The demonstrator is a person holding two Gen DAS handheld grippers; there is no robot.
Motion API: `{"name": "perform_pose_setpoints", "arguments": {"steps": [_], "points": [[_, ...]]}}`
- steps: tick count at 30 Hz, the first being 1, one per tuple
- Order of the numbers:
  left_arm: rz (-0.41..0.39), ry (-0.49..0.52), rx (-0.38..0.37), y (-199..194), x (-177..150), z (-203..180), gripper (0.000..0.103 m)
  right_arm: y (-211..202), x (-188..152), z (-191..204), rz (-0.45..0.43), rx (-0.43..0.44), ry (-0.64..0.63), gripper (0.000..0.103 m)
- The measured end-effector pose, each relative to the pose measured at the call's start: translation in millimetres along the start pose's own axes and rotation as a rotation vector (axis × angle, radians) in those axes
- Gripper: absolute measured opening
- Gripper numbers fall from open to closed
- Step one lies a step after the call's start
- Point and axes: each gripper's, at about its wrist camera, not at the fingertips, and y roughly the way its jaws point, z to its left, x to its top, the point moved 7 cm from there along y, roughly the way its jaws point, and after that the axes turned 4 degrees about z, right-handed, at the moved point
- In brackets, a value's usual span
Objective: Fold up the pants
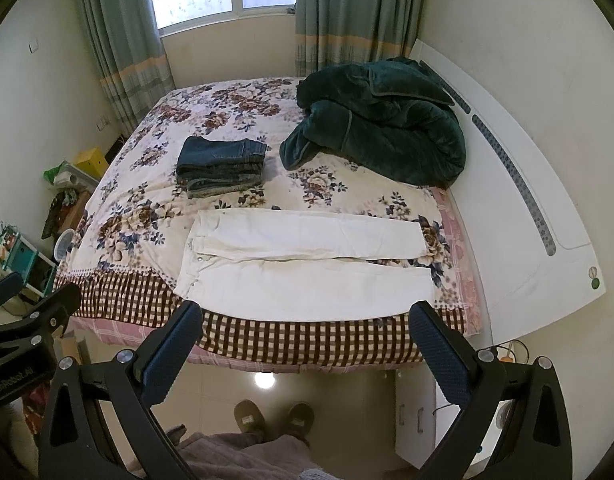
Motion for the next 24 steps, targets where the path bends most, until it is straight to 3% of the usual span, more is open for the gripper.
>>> {"name": "perform_pose_setpoints", "arguments": {"steps": [16, 24], "points": [[-0.01, 0.007, -0.018, 5.6, 3.4, -2.3, 0.103, 3.0, 14.1, -1.3, 0.005, -0.012, 0.013, 0.103], [-0.024, 0.006, -0.024, 36.5, 19.3, 15.2, 0.103, 20.8, 13.9, 4.5, 0.028, -0.054, 0.064, 0.103]]}}
